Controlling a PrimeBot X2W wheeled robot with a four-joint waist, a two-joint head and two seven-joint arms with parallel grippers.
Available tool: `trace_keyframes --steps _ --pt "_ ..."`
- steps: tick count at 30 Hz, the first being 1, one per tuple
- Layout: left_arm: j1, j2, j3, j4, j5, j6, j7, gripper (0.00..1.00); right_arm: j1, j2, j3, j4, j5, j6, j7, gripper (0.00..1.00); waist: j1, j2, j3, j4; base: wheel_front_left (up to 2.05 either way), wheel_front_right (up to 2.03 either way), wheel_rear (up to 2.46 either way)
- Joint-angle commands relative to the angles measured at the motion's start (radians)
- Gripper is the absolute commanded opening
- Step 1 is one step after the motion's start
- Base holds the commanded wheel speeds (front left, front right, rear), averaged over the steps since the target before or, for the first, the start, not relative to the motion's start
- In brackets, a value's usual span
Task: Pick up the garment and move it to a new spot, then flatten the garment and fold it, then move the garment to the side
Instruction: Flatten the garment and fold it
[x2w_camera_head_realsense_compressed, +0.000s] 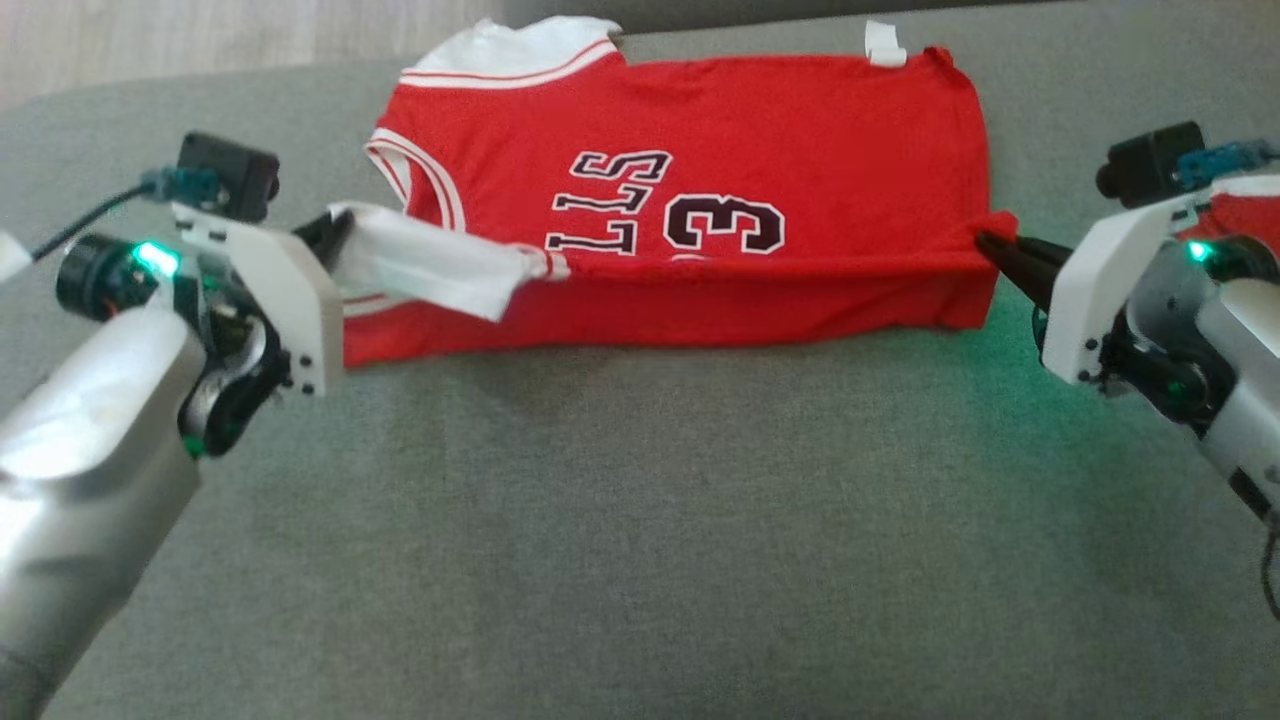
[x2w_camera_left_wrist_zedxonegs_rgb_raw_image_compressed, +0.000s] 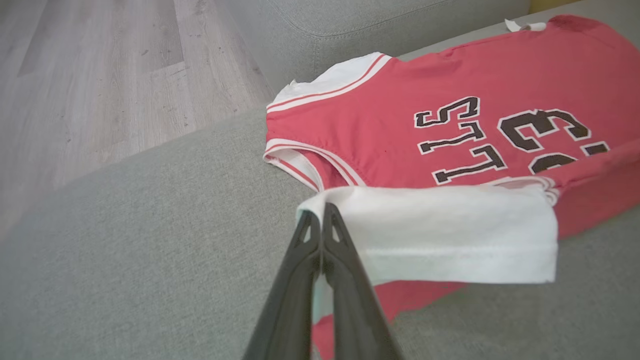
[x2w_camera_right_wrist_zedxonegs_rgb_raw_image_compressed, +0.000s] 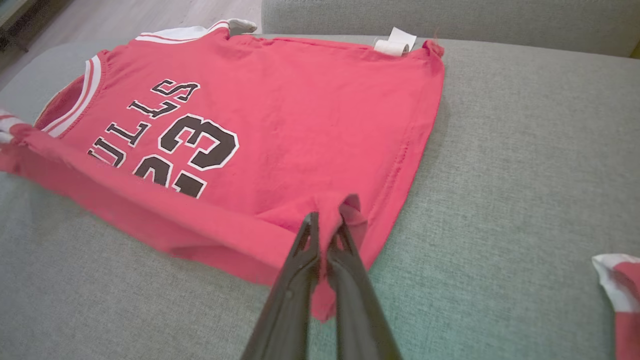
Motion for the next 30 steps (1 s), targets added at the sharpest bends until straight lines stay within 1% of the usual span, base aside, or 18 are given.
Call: trace_keyframes --steps 1,4,5,10,11,12,13,15,17,20,22,23,26,27,28,30 --pt "-0.077 0.024 0.046 0.011 0.013 -0.009 -0.009 0.0 -0.028 -0.002 -0.005 -0.002 -0.009 -0.001 -0.018 0.0 -0.0003 0.0 0.021 -0.014 0.0 0.0 0.0" --pt "-0.112 -0.005 0.044 0.075 0.023 -0.017 -0.022 0.0 -0.051 0.021 0.002 0.018 -0.012 -0.001 -0.026 0.0 -0.0003 0.0 0.04 -0.022 0.0 0.0 0.0" --pt "-0.112 -0.005 0.044 0.075 0.023 -0.017 -0.022 0.0 -0.051 0.021 0.002 0.018 -0.012 -0.001 -0.026 0.0 -0.0003 0.0 0.04 -0.022 0.0 0.0 0.0" --pt "-0.159 -0.049 0.041 0.173 0.047 -0.013 -0.066 0.0 -0.087 0.05 0.016 0.048 -0.017 -0.001 -0.047 0.0 -0.0003 0.0 0.066 -0.028 0.0 0.0 0.0" --pt "-0.168 -0.059 0.042 0.191 0.051 -0.01 -0.08 0.31 -0.094 0.053 0.016 0.058 -0.019 -0.001 -0.057 0.0 -0.0003 0.0 0.07 -0.027 0.0 0.0 0.0" --pt "-0.176 -0.069 0.04 0.208 0.058 -0.008 -0.093 1.0 -0.102 0.057 0.016 0.071 -0.025 -0.001 -0.071 0.0 -0.0003 0.0 0.074 -0.026 0.0 0.0 0.0" --pt "-0.182 -0.08 0.04 0.226 0.063 -0.003 -0.106 1.0 -0.108 0.06 0.014 0.088 -0.032 -0.001 -0.088 0.99 -0.0003 0.0 0.077 -0.025 0.0 0.0 0.0" --pt "-0.194 -0.102 0.044 0.255 0.067 0.002 -0.139 1.0 -0.12 0.07 0.012 0.115 -0.042 -0.001 -0.119 1.0 -0.0003 0.0 0.081 -0.021 0.0 0.0 0.0" --pt "-0.203 -0.128 0.071 0.276 0.055 0.01 -0.208 1.0 -0.133 0.078 -0.007 0.138 -0.048 -0.001 -0.184 1.0 -0.0003 0.0 0.082 -0.016 0.0 0.0 0.0" --pt "-0.205 -0.173 0.16 0.304 0.015 0.048 -0.403 1.0 -0.135 0.109 -0.081 0.16 -0.01 -0.001 -0.331 1.0 -0.0003 0.0 0.069 -0.01 0.0 0.0 0.0" --pt "-0.193 -0.202 0.204 0.315 -0.003 0.054 -0.53 1.0 -0.134 0.123 -0.114 0.167 -0.006 -0.001 -0.43 1.0 -0.0003 0.0 0.057 -0.007 0.0 0.0 0.0" --pt "-0.184 -0.215 0.222 0.317 -0.01 0.052 -0.576 1.0 -0.13 0.13 -0.125 0.17 -0.009 -0.001 -0.469 1.0 -0.0003 0.0 0.048 -0.005 0.0 0.0 0.0" --pt "-0.149 -0.24 0.268 0.292 0.004 0.054 -0.627 1.0 -0.112 0.143 -0.181 0.186 -0.037 -0.001 -0.527 1.0 -0.0003 0.0 0.018 0.001 0.0 0.0 0.0" --pt "-0.137 -0.242 0.297 0.257 0.028 0.064 -0.629 1.0 -0.107 0.147 -0.218 0.194 -0.054 -0.001 -0.532 1.0 -0.0003 0.0 0.008 0.003 0.0 0.0 0.0" --pt "-0.114 -0.246 0.338 0.204 0.059 0.077 -0.63 1.0 -0.105 0.15 -0.284 0.188 -0.082 -0.001 -0.533 1.0 -0.0003 0.0 0.0 0.005 0.0 0.0 0.0" --pt "-0.03 -0.262 0.429 0.084 0.124 0.097 -0.63 1.0 -0.068 0.174 -0.462 0.161 -0.158 -0.001 -0.533 1.0 -0.0003 0.0 -0.019 0.005 0.0 0.0 0.0"
